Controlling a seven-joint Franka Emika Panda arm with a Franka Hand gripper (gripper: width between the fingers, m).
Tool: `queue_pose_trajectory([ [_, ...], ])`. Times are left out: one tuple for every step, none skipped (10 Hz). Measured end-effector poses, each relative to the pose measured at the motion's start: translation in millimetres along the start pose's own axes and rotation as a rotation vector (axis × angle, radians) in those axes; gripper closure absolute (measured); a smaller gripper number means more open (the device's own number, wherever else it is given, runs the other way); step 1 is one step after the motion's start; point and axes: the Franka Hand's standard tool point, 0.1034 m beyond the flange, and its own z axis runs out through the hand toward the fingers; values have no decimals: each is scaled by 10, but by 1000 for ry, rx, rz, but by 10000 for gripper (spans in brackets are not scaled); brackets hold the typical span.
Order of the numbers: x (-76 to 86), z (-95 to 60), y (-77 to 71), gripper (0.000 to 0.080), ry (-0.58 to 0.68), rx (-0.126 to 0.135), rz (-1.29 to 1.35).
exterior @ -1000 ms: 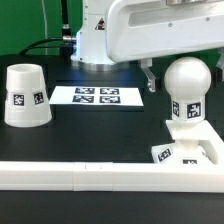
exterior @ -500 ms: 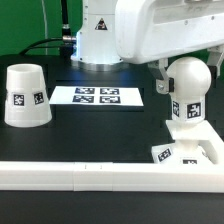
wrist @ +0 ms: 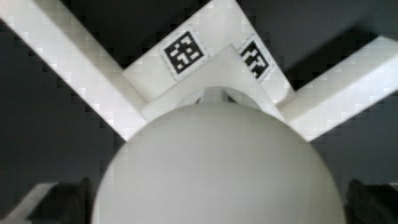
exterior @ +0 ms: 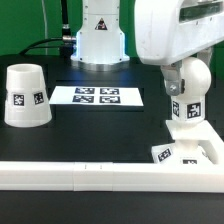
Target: Assemble lamp
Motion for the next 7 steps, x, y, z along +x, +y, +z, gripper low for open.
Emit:
queue_pose_trajectory([
  [-2,10,0,101,-6,-2,-97],
  [-11,12,6,101,-10,-4,-150],
  [-19,17,9,101,-15,-6,-225],
  [-22,19,10,101,-22,-8,-276],
  [-22,20,10,101,-30,-12,-342],
  [-13,20,5,101,-38,-17,-385],
  [-6,20,1,101,-40,-18,-412],
])
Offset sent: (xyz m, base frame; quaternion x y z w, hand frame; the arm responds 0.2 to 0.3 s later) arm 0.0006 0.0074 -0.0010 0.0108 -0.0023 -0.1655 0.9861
